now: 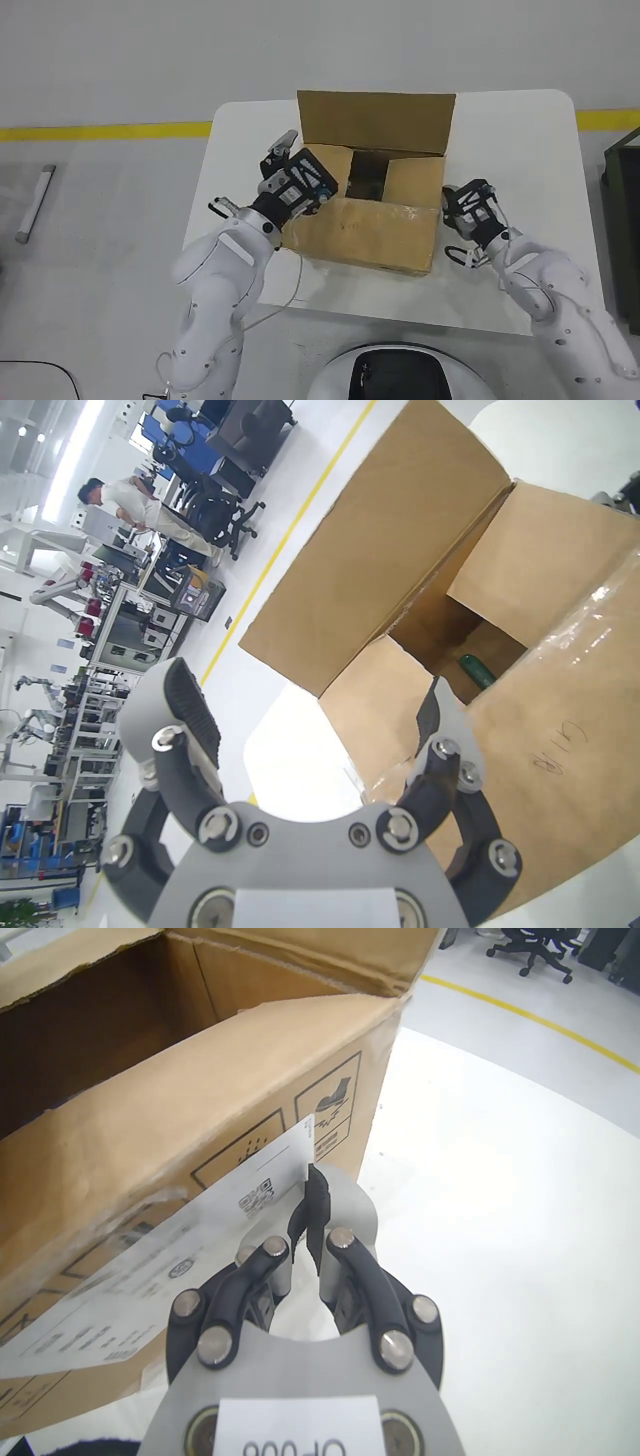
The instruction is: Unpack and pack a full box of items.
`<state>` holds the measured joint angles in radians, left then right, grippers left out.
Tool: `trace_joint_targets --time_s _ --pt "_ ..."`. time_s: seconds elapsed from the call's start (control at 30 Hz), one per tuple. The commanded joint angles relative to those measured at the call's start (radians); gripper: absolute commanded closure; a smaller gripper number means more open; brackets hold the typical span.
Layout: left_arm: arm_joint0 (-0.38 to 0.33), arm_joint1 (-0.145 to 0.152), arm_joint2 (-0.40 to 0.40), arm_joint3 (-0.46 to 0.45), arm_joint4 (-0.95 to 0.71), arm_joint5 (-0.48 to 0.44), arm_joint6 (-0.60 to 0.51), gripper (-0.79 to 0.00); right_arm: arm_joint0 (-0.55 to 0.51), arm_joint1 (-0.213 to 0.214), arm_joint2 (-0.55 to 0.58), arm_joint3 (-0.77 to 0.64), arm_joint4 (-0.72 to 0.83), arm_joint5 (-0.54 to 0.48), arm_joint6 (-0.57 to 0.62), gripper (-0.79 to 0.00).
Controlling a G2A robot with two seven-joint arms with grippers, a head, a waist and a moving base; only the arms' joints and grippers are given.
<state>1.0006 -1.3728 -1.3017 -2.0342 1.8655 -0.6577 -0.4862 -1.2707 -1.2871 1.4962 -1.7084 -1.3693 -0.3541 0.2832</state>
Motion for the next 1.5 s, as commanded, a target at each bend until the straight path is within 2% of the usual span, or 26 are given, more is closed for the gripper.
trace_joint_targets --time_s 0.0,0.07,0.17,0.4,0.43,0.47,0.5,0.6,0.67,0.8,0.93,1.37,1.47 --pt "0.008 0.001 0.004 -0.005 -0.002 0.001 0.002 -0.785 0.037 0.001 0.006 0.024 0.012 0.005 -0.006 0.000" --pt "0.011 0.002 0.011 -0.004 -0.004 0.006 0.006 -0.785 0.062 0.002 0.016 0.027 0.041 0.004 -0.008 0.000" --pt "0.008 0.004 0.019 0.002 -0.003 0.016 0.015 -0.785 0.058 0.003 0.052 -0.009 0.164 0.000 0.024 0.000" --pt "0.009 0.008 0.024 0.019 0.010 0.043 0.030 -0.785 -0.031 0.012 0.156 -0.229 0.605 -0.049 0.233 0.000" --pt "0.009 0.009 0.023 0.021 0.012 0.045 0.032 -0.785 -0.039 0.015 0.161 -0.253 0.648 -0.059 0.265 -0.074" --pt "0.009 0.009 0.024 0.022 0.013 0.046 0.035 -0.785 -0.046 0.017 0.160 -0.276 0.679 -0.077 0.299 -0.249" --pt "0.009 0.010 0.024 0.024 0.013 0.046 0.037 -0.785 -0.051 0.020 0.163 -0.289 0.694 -0.087 0.325 -0.323" --pt "0.001 0.012 0.024 0.030 0.014 0.046 0.042 -0.785 -0.059 0.029 0.149 -0.299 0.662 -0.130 0.388 -0.422" --pt "-0.004 0.013 0.026 0.035 0.014 0.049 0.047 -0.785 -0.064 0.031 0.131 -0.288 0.645 -0.128 0.389 -0.385" --pt "-0.012 0.015 0.025 0.041 0.013 0.053 0.052 -0.785 -0.069 0.033 0.105 -0.273 0.614 -0.110 0.374 -0.413" --pt "-0.011 0.017 0.023 0.040 0.011 0.056 0.052 -0.785 -0.069 0.036 0.089 -0.265 0.612 -0.091 0.365 -0.388" --pt "-0.009 0.024 0.038 0.035 0.007 0.061 0.055 -0.785 -0.112 0.052 0.093 -0.315 0.707 -0.074 0.392 -0.379" --pt "-0.013 0.024 0.046 0.037 0.004 0.067 0.059 -0.785 -0.128 0.056 0.101 -0.334 0.741 -0.080 0.410 -0.317"
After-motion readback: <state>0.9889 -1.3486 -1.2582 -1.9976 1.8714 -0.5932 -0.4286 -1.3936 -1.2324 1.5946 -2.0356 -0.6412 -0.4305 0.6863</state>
